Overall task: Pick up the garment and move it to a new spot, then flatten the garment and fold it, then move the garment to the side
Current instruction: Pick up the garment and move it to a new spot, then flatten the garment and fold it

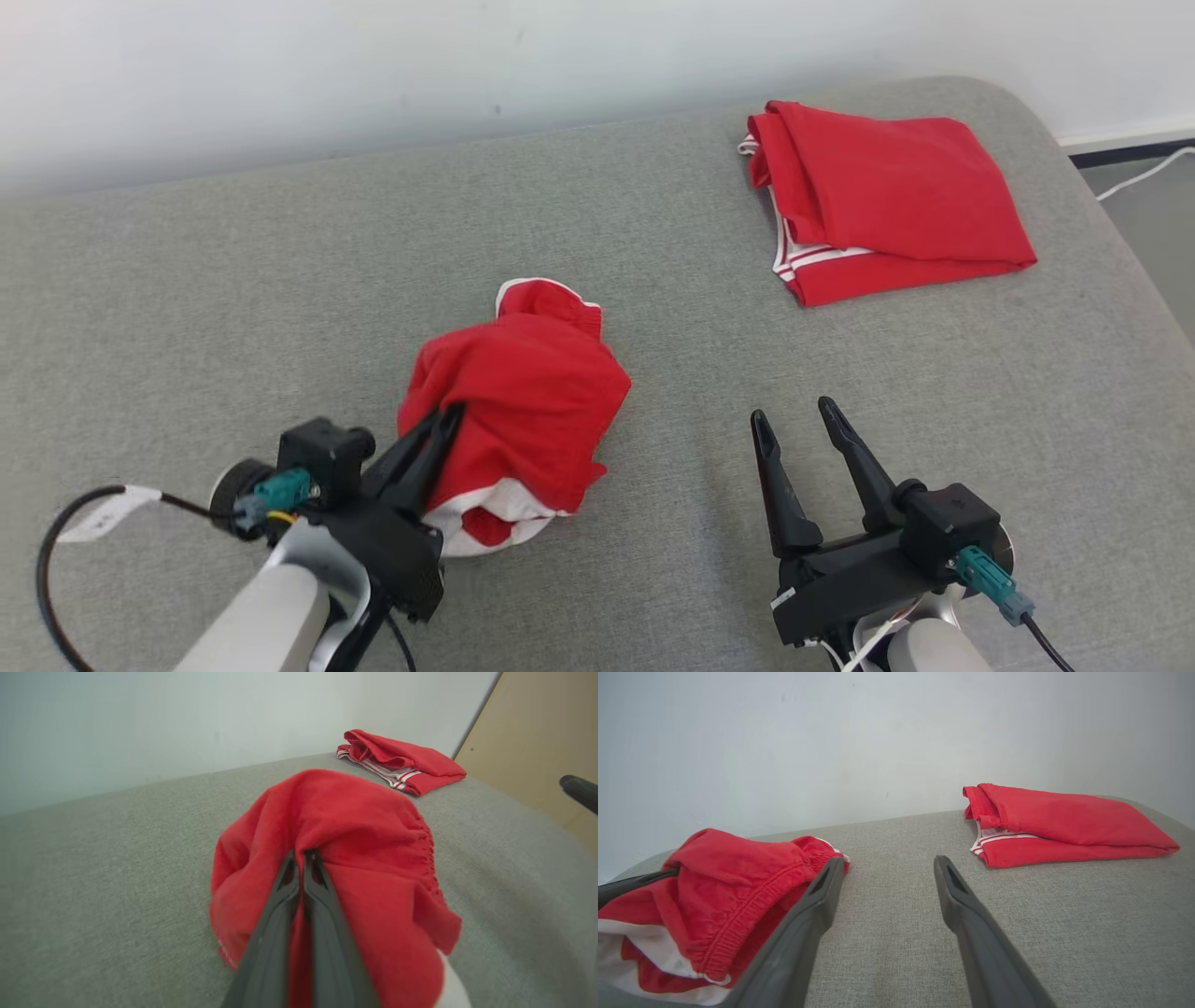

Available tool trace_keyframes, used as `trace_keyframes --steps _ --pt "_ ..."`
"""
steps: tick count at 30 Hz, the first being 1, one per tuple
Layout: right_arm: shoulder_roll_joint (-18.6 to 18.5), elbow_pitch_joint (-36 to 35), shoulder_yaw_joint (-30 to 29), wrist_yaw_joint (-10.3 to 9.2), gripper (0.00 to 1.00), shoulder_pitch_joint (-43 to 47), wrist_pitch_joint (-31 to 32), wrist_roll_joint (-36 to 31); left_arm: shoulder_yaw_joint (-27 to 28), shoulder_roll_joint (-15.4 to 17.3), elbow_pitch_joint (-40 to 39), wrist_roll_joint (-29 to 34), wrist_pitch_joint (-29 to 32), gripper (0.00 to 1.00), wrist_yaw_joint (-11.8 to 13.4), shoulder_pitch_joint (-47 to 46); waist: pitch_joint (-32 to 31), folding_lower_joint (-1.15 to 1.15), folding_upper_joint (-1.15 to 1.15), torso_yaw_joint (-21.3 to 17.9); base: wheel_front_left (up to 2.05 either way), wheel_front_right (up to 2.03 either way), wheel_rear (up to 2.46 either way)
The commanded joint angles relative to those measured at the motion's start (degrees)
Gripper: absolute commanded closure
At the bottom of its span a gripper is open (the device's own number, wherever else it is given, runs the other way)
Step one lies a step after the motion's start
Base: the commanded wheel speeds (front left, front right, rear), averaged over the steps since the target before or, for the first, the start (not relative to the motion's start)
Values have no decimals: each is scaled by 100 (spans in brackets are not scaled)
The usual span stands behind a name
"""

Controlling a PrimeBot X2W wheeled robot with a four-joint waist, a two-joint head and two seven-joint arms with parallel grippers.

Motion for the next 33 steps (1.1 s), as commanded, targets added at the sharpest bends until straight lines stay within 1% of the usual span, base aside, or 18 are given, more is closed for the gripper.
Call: trace_keyframes --steps 1,3,4,5,6,10,15,19,20,26,29,33 --pt "11 6 8 1 0 71 -6 -27 -21 -36 207 51 -165 100 -1 115 -15 0 0 57 0 0 0" --pt "10 23 3 1 0 92 -6 -48 -52 -93 468 15 -251 100 -20 151 -43 0 0 106 0 0 0" --pt "10 32 -8 1 0 101 -6 -51 -60 -103 543 61 -330 98 -14 119 -59 0 0 137 0 0 0" --pt "10 38 -8 1 0 112 -5 -52 -65 -117 621 106 -433 68 11 88 -76 0 0 167 0 0 0" --pt "10 50 -2 1 0 123 -5 -53 -75 -121 697 174 -513 0 50 53 -96 0 0 199 0 0 0" --pt "10 78 13 1 0 156 -6 -60 -118 -180 714 339 -803 0 151 -26 -186 0 0 306 0 0 0" --pt "10 109 -16 1 0 262 -5 -59 -226 -250 353 531 -903 0 322 110 -316 0 0 407 0 0 0" --pt "10 112 -27 1 0 334 -5 -54 -578 -246 -102 750 -722 0 379 332 -399 0 0 471 0 0 0" --pt "10 112 -27 1 0 334 -5 -54 -578 -246 -102 750 -722 0 379 332 -399 0 0 471 0 0 0" --pt "8 86 -14 1 0 321 -5 -29 -1057 -153 -616 1056 -440 0 442 661 -396 0 0 481 0 0 0" --pt "9 83 30 1 0 279 -6 -6 -1221 -80 -588 1266 -377 0 484 667 -354 0 0 427 0 0 0" --pt "8 90 82 1 0 220 -5 27 -1412 32 -297 1593 -383 0 489 475 -277 0 0 294 0 0 0"
